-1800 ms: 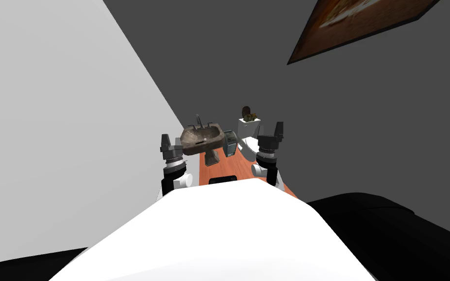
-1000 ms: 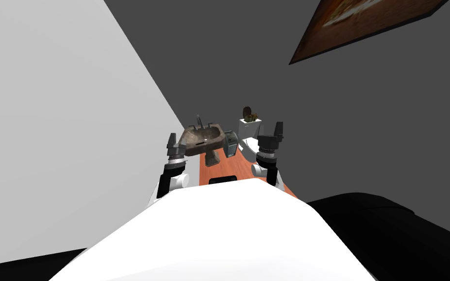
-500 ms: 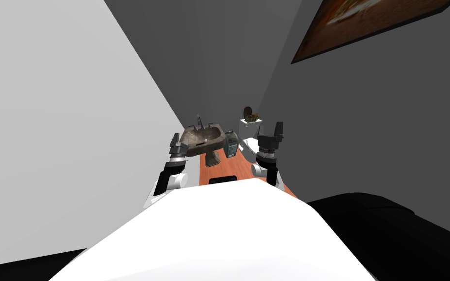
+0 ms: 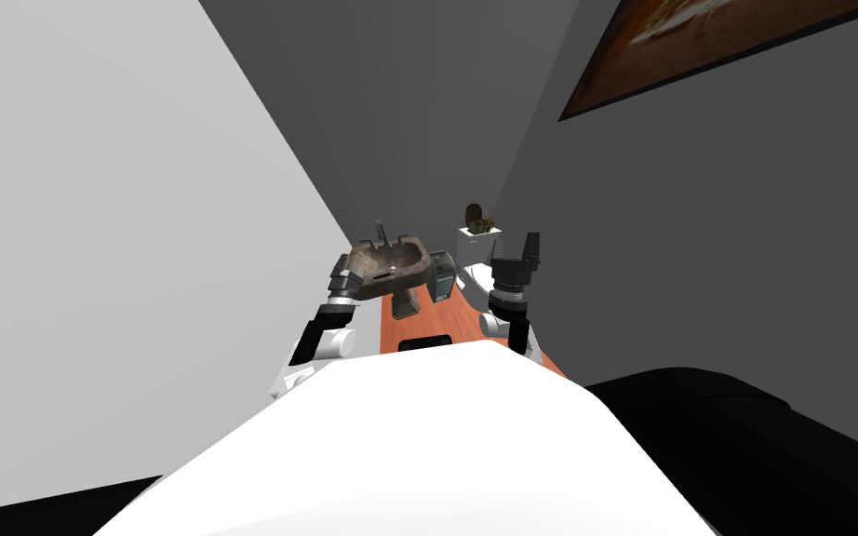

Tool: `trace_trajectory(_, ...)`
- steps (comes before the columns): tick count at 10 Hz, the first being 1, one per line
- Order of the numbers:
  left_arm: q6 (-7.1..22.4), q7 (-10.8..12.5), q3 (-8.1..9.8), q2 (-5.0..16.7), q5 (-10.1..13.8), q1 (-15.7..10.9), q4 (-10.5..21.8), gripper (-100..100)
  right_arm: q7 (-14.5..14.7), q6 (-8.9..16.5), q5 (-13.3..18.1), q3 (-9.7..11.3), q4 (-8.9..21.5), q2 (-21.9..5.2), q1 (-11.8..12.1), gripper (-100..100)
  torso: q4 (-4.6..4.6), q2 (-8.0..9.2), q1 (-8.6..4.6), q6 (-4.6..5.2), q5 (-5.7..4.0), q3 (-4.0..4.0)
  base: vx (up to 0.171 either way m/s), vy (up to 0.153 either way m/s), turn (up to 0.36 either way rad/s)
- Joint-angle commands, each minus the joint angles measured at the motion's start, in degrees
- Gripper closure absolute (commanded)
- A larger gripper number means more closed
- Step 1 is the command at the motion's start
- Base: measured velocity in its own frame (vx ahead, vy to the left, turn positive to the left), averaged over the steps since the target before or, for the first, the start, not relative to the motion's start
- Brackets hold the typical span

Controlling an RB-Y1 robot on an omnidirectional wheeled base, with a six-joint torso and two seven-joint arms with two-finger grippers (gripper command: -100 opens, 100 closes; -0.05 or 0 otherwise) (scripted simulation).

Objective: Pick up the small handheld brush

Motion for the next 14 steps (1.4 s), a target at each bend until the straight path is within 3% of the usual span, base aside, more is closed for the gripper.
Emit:
trace_trajectory(1,2.0,0.3,0.1,0.3,0.3,0.0,-0.2,-100,0.0,0.0,0.0,0.0,0.0,0.0,0.0,0,0.0,0.0,0.0,0.0,0.0,0.0,0.013,0.004,-0.003)
trace_trajectory(2,4.1,1.7,0.11,1.5,1.6,-0.6,-0.5,-100,0.0,0.0,0.0,0.0,0.0,0.0,0.0,0,0.01,0.05,0.0,0.0,0.0,0.03,0.023,0.007,0.021)
trace_trajectory(4,5.9,1.7,0.11,1.5,1.6,-0.6,-0.5,-100,0.0,0.0,0.0,0.0,0.0,0.0,0.0,0,0.01,0.03,0.0,0.0,0.0,0.02,0.018,0.003,0.002)
trace_trajectory(5,8.2,3.1,0.12,2.7,2.9,-1.3,-0.9,-100,0.0,0.0,0.0,0.0,0.0,0.0,0.0,0,0.01,0.06,-0.02,0.0,0.0,0.04,0.025,0.0,0.022)
trace_trajectory(7,9.9,3.1,0.12,2.7,2.9,-1.3,-0.9,-100,0.0,0.0,0.0,0.0,0.0,0.0,0.0,0,0.01,0.02,-0.01,0.0,0.0,0.01,0.022,0.004,0.003)
trace_trajectory(8,12.2,4.6,0.13,3.9,4.3,-1.9,-1.3,-100,0.0,0.0,0.0,0.0,0.0,0.0,0.0,0,0.01,0.05,-0.01,0.0,0.0,0.03,0.028,0.008,0.023)
trace_trajectory(10,14.0,4.6,0.13,3.9,4.3,-1.9,-1.3,-100,0.0,0.0,0.0,0.0,0.0,0.0,0.0,0,0.0,0.01,-0.01,0.0,0.0,0.0,0.024,0.0,0.003)
trace_trajectory(13,19.8,7.6,0.13,6.3,7.2,-3.4,-2.0,-100,0.0,0.0,0.0,0.0,0.0,0.0,0.0,0,0.0,-0.01,-0.01,0.0,0.0,-0.01,0.036,0.001,0.019)
trace_trajectory(14,21.7,7.6,0.13,6.3,7.2,-3.4,-2.0,-100,0.0,0.0,0.0,0.0,0.0,0.0,0.0,0,-0.01,-0.03,-0.01,0.0,0.0,-0.02,0.039,0.001,0.014)
